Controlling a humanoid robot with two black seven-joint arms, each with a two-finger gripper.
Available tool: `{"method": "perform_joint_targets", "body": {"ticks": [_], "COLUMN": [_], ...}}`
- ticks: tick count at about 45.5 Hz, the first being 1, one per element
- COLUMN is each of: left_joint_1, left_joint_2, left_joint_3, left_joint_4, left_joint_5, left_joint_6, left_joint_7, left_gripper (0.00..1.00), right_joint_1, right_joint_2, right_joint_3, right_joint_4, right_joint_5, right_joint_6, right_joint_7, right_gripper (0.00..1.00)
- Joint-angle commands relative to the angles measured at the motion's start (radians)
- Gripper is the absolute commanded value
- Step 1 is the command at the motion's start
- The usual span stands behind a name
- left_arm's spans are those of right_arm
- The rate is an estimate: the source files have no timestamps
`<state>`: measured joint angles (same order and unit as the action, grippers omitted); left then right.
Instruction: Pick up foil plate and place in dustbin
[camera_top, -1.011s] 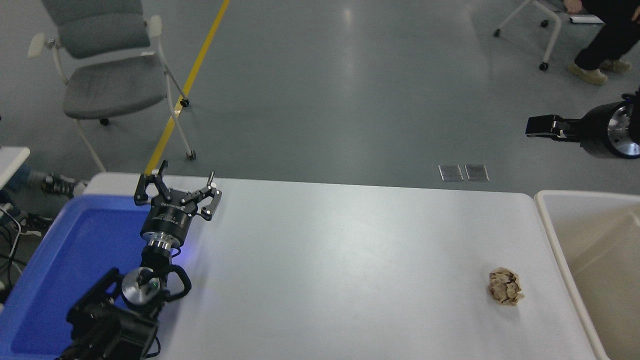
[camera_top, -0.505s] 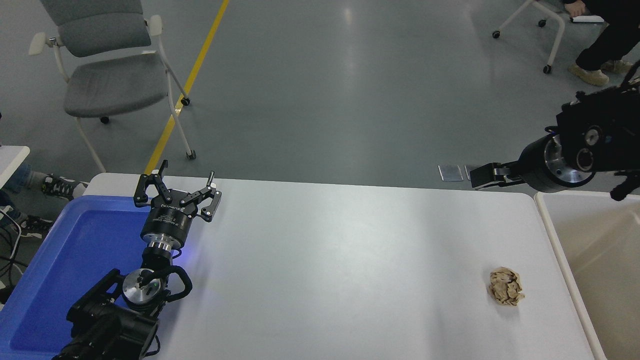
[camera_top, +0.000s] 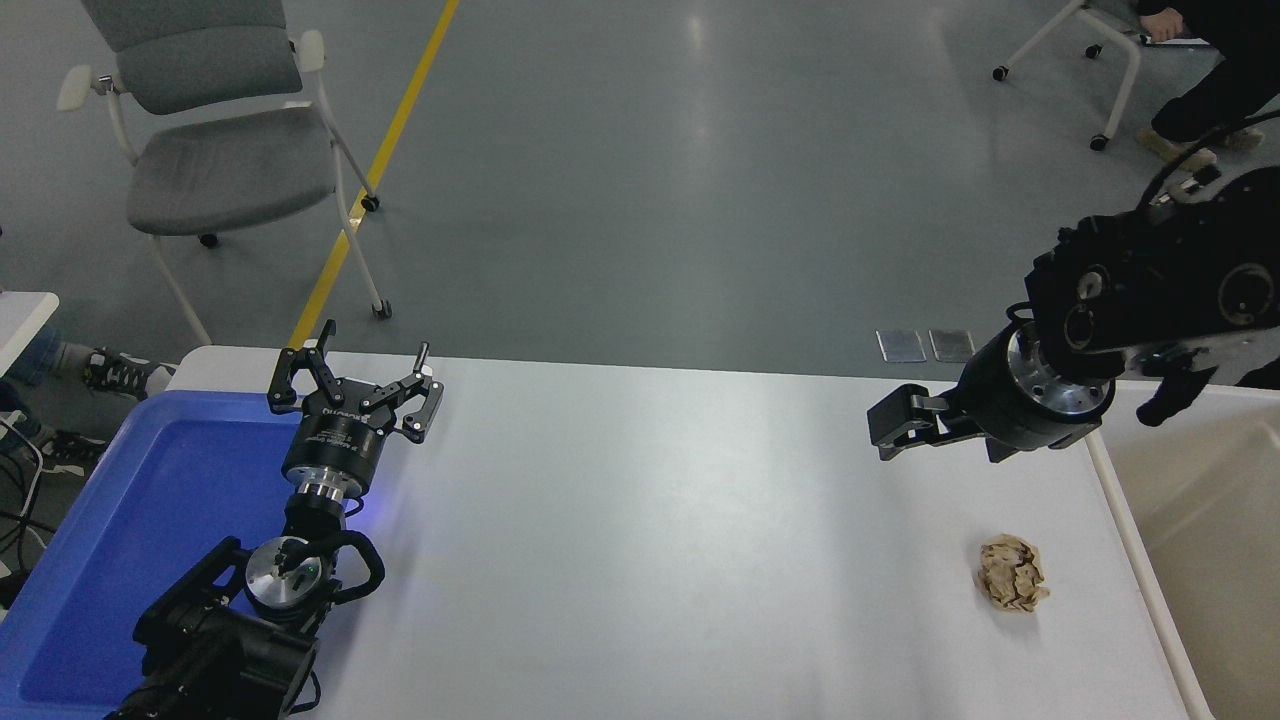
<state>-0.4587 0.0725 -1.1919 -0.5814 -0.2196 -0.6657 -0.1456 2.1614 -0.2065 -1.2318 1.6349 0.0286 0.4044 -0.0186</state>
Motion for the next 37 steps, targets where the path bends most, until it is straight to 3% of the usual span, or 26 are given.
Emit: {"method": "perform_joint_targets", "body": {"ticks": [1, 37], "left_joint_1": [0.000, 0.000], "left_joint_2": [0.000, 0.000], "left_joint_3": [0.000, -0.002], "left_joint_4": [0.000, 0.000], "left_joint_5": [-0.001, -0.001], "left_joint_6": [0.000, 0.000], "left_joint_7": [0.001, 0.000], "left_gripper": [0.99, 0.99], "right_joint_1": [0.034, 0.104], "right_joint_2": [0.016, 0.009], "right_joint_3": [-0.046, -0.083], "right_joint_4": [0.040, 0.062], "right_joint_5": [0.045, 0.044], "right_joint_6": [0.100, 0.162], "right_joint_7": [0.005, 0.005], "right_gripper": [1.00, 1.00]}}
